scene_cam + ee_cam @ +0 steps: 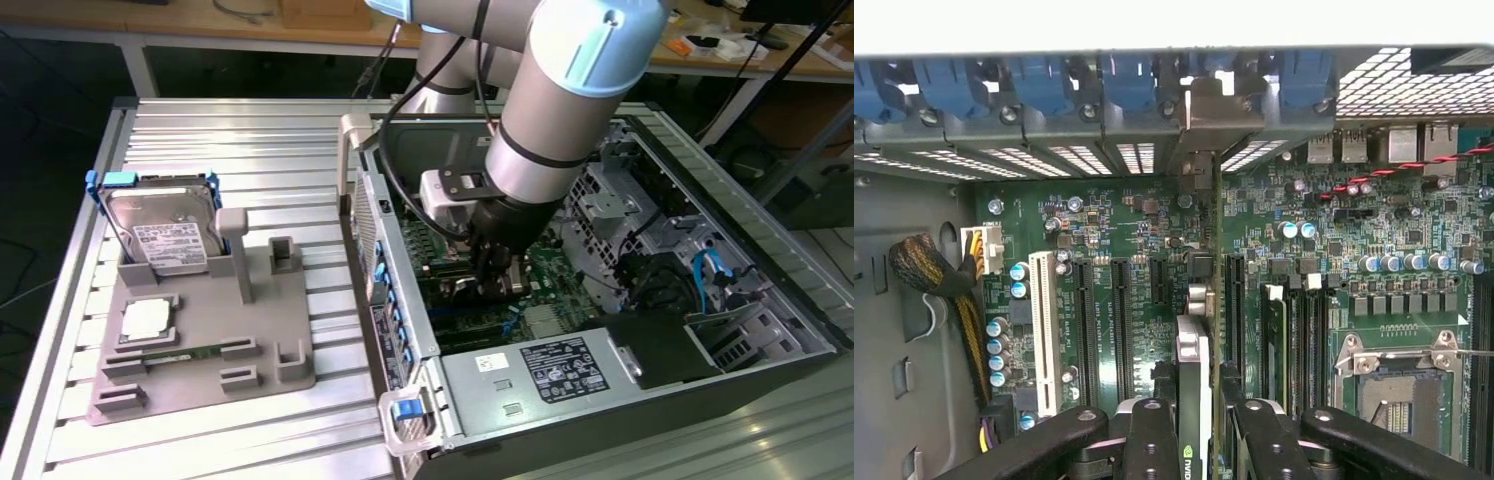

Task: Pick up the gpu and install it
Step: 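Insert the gpu into the slot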

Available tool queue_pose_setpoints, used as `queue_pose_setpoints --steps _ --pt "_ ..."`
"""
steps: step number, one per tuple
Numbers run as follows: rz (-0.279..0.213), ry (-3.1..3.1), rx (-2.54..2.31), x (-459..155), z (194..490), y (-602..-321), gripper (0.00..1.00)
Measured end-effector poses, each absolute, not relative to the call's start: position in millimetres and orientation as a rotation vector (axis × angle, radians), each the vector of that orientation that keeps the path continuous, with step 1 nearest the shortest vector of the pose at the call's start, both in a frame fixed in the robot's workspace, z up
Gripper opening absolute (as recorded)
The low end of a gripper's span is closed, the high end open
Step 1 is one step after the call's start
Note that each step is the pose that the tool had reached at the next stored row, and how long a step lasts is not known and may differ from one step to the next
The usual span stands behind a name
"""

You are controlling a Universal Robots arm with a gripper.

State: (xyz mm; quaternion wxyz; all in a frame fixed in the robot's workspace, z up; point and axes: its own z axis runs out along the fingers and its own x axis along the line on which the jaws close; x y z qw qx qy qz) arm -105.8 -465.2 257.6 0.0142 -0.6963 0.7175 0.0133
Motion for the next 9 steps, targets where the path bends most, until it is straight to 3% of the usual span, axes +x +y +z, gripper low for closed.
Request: queue_pose_setpoints --steps 9 --pt "0.042 2.233 -2.168 -105.8 257.5 -465.2 0.27"
